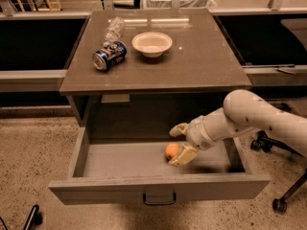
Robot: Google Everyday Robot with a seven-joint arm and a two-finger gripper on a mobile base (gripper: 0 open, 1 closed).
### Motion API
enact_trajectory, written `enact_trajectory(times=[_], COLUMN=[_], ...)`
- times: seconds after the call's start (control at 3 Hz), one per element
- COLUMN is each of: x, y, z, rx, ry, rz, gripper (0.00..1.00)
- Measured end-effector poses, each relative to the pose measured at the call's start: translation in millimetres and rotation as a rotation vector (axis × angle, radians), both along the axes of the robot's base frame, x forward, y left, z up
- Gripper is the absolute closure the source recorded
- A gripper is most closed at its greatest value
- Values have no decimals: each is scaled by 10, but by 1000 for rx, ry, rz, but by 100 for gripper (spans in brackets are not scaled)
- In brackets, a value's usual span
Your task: Pick orange from top drawer and place on counter
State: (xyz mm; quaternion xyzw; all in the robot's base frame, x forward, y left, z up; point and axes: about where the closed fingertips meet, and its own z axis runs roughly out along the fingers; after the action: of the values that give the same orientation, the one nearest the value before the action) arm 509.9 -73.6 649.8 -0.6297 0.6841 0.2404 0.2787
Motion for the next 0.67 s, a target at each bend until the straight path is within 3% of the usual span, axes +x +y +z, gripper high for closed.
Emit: enact_trajectory(times=[0.33, 0.67], x=[21, -2], y=[83, 131], z=[-275, -504], rx=[28, 45], ry=[19, 46], rz=[14, 15], gripper=[28, 45])
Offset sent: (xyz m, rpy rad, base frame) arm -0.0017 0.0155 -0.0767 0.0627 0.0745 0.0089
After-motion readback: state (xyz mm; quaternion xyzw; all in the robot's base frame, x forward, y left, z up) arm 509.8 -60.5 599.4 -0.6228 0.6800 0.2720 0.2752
